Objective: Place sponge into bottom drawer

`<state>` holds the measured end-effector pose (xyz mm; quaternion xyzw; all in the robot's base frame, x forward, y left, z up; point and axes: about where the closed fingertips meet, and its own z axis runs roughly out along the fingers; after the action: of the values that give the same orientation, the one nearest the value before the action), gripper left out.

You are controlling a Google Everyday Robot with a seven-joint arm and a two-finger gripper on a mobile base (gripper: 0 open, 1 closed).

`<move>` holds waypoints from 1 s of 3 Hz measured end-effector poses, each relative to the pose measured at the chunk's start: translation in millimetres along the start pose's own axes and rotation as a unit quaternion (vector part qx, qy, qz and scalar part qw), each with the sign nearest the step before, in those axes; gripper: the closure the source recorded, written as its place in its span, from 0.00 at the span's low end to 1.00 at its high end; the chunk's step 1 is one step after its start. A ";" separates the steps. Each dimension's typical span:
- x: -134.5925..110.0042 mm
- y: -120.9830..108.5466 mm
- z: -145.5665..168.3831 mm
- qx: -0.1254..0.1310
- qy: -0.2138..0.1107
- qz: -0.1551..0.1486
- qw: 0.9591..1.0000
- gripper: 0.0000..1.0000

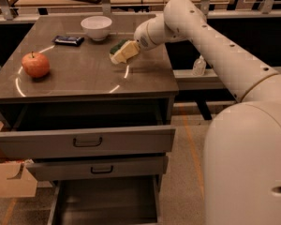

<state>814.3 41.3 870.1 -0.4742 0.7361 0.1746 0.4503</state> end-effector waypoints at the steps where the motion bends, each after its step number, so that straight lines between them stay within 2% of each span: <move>1: 6.7 0.0 17.2 -0.009 0.019 0.016 1.000 0.00; 2: 16.6 -1.0 33.1 -0.016 0.037 0.024 0.999 0.23; 3: 18.9 -1.1 39.4 -0.020 0.042 0.025 0.999 0.47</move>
Offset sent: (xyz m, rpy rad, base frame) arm 0.0234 0.0091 -0.0391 -0.0577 0.1098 -0.0275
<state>832.0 57.5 833.6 -0.4709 0.7626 0.1804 0.4050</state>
